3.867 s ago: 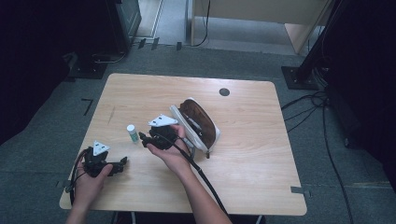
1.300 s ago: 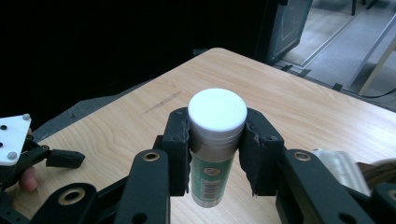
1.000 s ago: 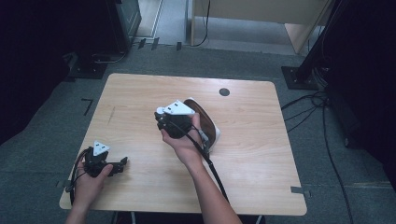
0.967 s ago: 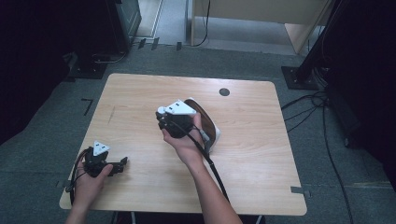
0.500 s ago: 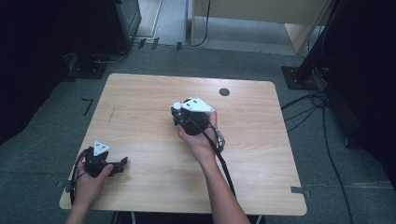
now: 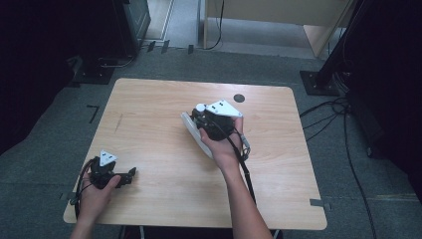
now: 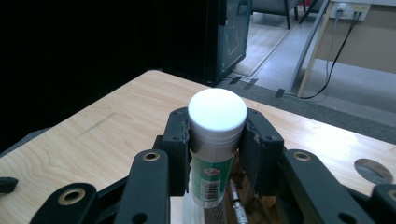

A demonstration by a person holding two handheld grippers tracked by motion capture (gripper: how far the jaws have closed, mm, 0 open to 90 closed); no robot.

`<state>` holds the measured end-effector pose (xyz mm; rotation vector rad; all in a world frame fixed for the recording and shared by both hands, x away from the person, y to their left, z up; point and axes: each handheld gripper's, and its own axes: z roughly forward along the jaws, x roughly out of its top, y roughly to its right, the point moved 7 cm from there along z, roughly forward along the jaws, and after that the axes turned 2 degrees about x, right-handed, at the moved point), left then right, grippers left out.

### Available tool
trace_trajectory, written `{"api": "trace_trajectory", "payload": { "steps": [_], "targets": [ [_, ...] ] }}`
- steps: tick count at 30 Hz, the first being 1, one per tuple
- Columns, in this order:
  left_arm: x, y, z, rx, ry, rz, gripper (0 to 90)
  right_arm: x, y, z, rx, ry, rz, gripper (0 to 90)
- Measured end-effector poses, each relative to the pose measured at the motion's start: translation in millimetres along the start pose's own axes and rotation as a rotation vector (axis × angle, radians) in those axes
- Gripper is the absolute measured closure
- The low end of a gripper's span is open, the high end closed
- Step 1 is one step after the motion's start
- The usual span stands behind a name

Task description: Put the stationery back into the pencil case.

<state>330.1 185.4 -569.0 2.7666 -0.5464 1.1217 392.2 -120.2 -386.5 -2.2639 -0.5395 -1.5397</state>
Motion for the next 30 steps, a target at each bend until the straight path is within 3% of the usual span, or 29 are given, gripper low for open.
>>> {"api": "trace_trajectory", "payload": {
  "steps": [8, 21, 30],
  "targets": [
    [0.0, 0.0, 0.0, 0.0, 0.0, 0.0, 3.2, -6.3, 12.5, 2.1, -0.036, -0.019, -0.012, 65.3],
    [0.0, 0.1, 0.0, -0.001, 0.0, -0.001, 3.2, -49.5, 37.6, 23.1, -0.074, -0.116, 0.014, 65.3],
    [0.0, 0.1, 0.0, 0.0, 0.0, 0.0, 3.2, -55.5, 38.8, 26.2, -0.062, -0.105, 0.011, 65.3]
  ]
}}
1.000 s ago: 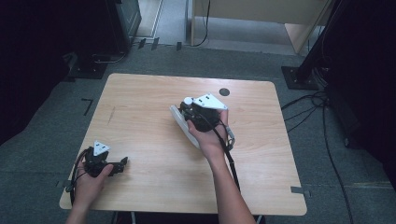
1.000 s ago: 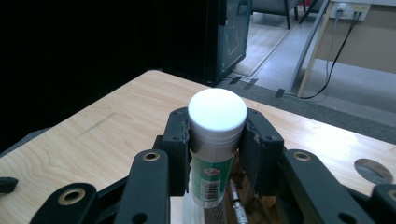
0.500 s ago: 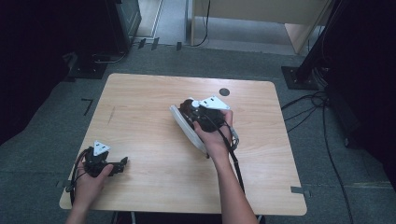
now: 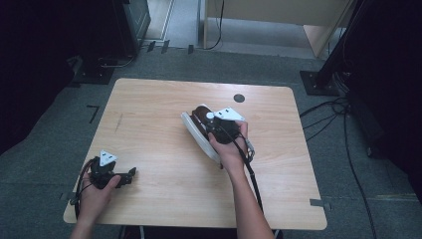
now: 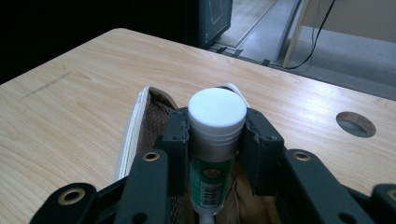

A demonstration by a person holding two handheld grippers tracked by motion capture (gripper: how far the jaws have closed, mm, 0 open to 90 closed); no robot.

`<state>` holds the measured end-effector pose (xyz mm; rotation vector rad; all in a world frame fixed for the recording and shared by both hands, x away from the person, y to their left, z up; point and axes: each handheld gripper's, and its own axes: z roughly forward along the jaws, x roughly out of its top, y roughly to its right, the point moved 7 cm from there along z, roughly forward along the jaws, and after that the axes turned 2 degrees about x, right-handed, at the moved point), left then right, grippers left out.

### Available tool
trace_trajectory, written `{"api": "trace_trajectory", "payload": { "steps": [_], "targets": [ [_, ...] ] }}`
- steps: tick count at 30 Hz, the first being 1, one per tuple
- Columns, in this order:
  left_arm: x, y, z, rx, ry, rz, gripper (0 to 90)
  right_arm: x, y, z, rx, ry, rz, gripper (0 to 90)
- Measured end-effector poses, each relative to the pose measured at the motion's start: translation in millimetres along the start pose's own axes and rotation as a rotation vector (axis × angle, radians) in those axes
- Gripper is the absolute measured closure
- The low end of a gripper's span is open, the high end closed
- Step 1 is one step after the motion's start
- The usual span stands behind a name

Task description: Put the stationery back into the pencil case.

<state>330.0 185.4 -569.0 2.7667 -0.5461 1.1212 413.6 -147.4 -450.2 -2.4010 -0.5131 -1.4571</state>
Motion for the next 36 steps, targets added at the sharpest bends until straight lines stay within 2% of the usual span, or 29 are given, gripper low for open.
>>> {"api": "trace_trajectory", "payload": {
  "steps": [8, 26, 36],
  "targets": [
    [0.0, 0.0, 0.0, 0.0, 0.0, 0.0, 3.2, -4.9, 0.2, -6.6, 0.01, 0.004, -0.01, 65.2],
    [0.1, 0.3, 0.1, 0.002, -0.001, -0.001, 3.2, -29.5, -3.3, -42.4, 0.029, -0.034, -0.039, 65.1],
    [0.1, 0.4, 0.0, 0.0, -0.002, 0.003, 3.2, -30.1, -0.5, -48.4, 0.017, -0.009, -0.024, 65.3]
  ]
}}
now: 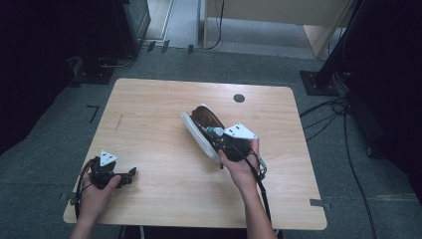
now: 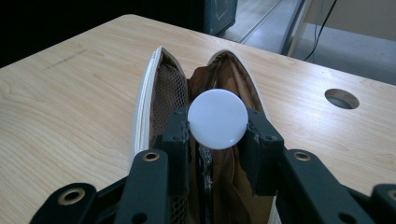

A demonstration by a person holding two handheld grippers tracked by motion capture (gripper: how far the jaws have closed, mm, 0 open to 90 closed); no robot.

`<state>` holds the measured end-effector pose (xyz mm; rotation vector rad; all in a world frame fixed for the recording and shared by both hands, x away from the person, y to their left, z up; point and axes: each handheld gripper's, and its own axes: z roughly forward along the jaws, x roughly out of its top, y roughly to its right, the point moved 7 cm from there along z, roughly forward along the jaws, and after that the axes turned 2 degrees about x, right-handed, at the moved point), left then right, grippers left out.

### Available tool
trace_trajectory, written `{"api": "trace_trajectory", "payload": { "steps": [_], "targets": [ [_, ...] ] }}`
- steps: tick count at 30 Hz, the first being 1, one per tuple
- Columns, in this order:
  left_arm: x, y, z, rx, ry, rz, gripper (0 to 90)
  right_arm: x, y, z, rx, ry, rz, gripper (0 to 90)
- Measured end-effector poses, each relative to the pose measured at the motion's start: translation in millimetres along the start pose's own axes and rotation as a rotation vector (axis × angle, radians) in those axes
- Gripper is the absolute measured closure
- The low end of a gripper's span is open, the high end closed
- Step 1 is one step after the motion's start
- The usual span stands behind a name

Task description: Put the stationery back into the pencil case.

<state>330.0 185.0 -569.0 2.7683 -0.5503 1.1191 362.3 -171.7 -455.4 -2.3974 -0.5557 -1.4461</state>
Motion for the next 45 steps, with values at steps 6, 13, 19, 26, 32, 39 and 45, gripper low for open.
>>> {"api": "trace_trajectory", "payload": {
  "steps": [6, 13, 19, 26, 32, 39, 45],
  "targets": [
    [0.0, 0.0, 0.0, 0.0, 0.0, 0.0, 3.2, 2.4, 1.3, 1.3, -0.006, 0.01, 0.006, 65.3],
    [0.0, 0.0, 0.0, 0.0, 0.001, 0.0, 3.2, 10.9, 3.0, -1.7, -0.021, 0.031, -0.008, 65.3],
    [0.0, 0.1, 0.0, -0.001, 0.0, 0.001, 3.2, 12.9, 5.3, -2.6, -0.03, 0.03, -0.014, 65.2],
    [0.1, 0.0, 0.1, 0.002, -0.001, 0.004, 3.2, 12.0, 3.6, -0.6, -0.016, 0.032, -0.009, 65.3],
    [0.4, 0.5, 0.3, 0.003, 0.001, -0.003, 3.2, 16.3, 1.6, -12.1, 0.029, 0.057, 0.007, 65.3],
    [0.4, 0.7, 0.4, 0.003, 0.001, -0.004, 3.2, 5.4, -5.4, -7.6, 0.047, 0.0, -0.044, 65.3],
    [0.4, 0.5, 0.4, 0.004, 0.001, -0.003, 3.2, 1.6, 4.7, -4.8, 0.008, -0.008, -0.029, 65.2]
  ]
}}
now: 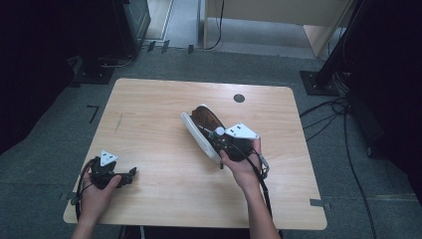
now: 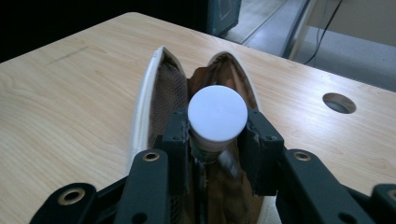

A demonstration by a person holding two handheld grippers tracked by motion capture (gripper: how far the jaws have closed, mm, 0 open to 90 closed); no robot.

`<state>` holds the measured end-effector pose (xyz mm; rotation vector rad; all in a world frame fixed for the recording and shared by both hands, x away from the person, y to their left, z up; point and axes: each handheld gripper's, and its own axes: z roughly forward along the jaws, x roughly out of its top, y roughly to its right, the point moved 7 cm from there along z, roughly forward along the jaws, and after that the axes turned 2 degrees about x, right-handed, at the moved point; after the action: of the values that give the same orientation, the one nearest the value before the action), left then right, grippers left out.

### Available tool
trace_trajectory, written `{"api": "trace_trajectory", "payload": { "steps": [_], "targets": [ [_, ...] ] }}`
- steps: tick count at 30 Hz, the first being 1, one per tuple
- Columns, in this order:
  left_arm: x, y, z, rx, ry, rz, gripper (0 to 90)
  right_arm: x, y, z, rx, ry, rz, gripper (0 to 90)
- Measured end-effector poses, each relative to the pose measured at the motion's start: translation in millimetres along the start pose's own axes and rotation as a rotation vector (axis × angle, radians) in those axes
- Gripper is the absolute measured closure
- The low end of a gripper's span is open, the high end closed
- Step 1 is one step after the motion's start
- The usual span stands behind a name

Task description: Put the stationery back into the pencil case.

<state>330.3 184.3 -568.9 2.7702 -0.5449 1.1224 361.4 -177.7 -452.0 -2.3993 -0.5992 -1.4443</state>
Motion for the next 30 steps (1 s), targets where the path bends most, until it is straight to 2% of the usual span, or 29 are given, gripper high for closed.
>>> {"api": "trace_trajectory", "payload": {
  "steps": [7, 16, 23, 30],
  "targets": [
    [0.0, 0.0, 0.0, 0.0, 0.0, 0.0, 3.2, 3.5, 5.1, 3.4, -0.009, 0.023, 0.012, 65.2],
    [0.0, 0.1, 0.0, 0.0, 0.001, -0.001, 3.2, 7.5, -0.2, 29.4, -0.007, 0.04, 0.005, 65.3],
    [-0.1, 0.2, 0.0, -0.001, 0.0, -0.001, 3.2, -1.8, 3.0, 46.9, -0.031, 0.004, -0.017, 65.2],
    [-0.1, 0.1, 0.0, -0.001, -0.001, -0.001, 3.2, -19.4, 7.4, 43.4, -0.015, -0.044, -0.013, 65.1]
  ]
}}
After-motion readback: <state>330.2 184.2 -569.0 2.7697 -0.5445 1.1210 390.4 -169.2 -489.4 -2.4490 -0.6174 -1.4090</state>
